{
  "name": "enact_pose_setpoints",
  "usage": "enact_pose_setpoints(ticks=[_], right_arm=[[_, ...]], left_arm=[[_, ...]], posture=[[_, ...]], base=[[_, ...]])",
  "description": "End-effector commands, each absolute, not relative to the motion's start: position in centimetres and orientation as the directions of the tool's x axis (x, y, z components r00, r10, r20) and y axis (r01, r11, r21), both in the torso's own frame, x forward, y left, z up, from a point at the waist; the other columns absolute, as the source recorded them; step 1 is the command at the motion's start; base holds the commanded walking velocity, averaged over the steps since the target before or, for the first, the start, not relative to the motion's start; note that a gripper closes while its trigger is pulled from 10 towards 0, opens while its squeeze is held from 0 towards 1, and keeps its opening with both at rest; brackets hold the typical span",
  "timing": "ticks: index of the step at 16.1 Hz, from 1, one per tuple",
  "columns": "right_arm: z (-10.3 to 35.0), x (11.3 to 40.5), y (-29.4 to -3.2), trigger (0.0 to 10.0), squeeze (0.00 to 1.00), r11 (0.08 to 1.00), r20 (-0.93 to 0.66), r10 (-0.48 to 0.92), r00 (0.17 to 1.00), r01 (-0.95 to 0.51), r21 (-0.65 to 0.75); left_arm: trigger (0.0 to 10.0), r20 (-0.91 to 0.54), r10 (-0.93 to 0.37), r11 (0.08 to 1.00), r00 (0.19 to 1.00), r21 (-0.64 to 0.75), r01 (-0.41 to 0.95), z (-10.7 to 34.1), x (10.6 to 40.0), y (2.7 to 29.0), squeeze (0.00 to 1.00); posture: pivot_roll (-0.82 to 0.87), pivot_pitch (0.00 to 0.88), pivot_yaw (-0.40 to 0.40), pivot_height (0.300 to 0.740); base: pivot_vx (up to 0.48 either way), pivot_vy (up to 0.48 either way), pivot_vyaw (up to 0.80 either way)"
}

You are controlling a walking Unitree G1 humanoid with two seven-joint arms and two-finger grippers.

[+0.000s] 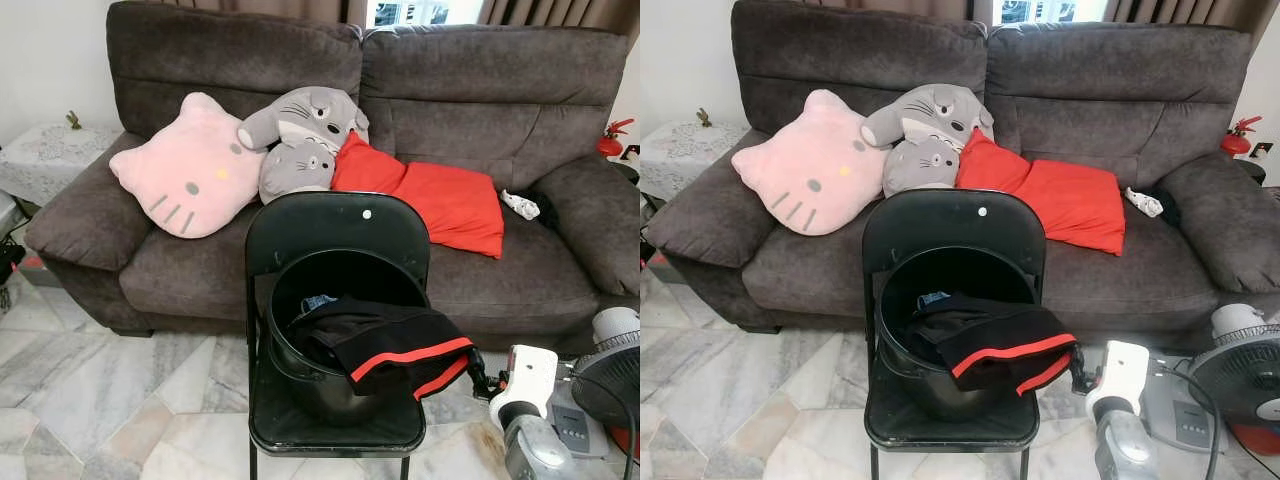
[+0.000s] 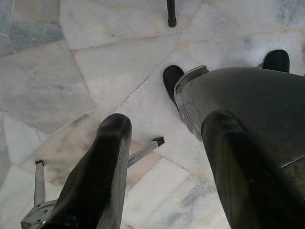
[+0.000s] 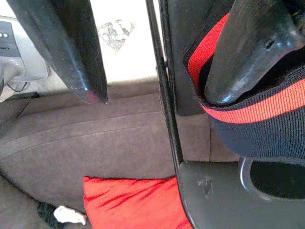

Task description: Hang hanger

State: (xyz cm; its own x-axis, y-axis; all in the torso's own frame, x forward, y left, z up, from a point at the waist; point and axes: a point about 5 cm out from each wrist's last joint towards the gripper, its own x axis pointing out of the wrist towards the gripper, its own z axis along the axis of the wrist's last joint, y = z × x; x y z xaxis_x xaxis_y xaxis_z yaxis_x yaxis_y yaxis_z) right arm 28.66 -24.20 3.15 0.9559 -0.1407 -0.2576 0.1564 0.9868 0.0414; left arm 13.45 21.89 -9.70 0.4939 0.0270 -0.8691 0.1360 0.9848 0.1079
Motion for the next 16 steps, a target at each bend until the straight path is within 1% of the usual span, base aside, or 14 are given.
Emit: enact_pose_setpoints(ticks=[1, 5, 12, 14, 16], right_arm=[[3.1, 28.6, -24.4, 10.0, 0.0, 0.984, -0.25, -0.149, 0.957, 0.169, 0.059], [1.9, 28.0, -24.3, 10.0, 0.0, 0.981, -0.289, -0.148, 0.946, 0.177, 0.075], [1.8, 28.2, -24.5, 10.0, 0.0, 0.981, -0.273, -0.122, 0.954, 0.158, 0.113], [2.0, 28.3, -24.0, 10.0, 0.0, 0.982, -0.242, -0.101, 0.965, 0.137, 0.134], [2.9, 28.3, -22.8, 10.0, 0.0, 0.976, -0.133, -0.08, 0.988, 0.105, 0.193]], left_arm=[[10.0, -0.885, 0.027, 0.983, 0.465, 0.107, 0.147, -10.0, 12.7, 21.9, 0.0], [10.0, -0.885, 0.027, 0.983, 0.465, 0.108, 0.148, -10.0, 12.7, 21.9, 0.0], [10.0, -0.885, 0.029, 0.981, 0.464, 0.115, 0.157, -10.0, 12.7, 22.0, 0.0], [10.0, -0.884, 0.032, 0.981, 0.466, 0.116, 0.154, -10.0, 12.7, 22.0, 0.0], [10.0, -0.883, 0.035, 0.982, 0.468, 0.117, 0.147, -10.0, 12.7, 22.0, 0.0]], posture=[[-0.13, 0.066, 0.002, 0.74], [-0.12, 0.066, 0.006, 0.74], [-0.12, 0.067, 0.014, 0.74], [-0.12, 0.067, 0.012, 0.74], [-0.12, 0.069, 0.006, 0.74]], base=[[0.0, 0.0, 0.0], [0.0, 0.0, 0.0], [0.0, 0.0, 0.0], [0.0, 0.0, 0.0], [0.0, 0.0, 0.0]])
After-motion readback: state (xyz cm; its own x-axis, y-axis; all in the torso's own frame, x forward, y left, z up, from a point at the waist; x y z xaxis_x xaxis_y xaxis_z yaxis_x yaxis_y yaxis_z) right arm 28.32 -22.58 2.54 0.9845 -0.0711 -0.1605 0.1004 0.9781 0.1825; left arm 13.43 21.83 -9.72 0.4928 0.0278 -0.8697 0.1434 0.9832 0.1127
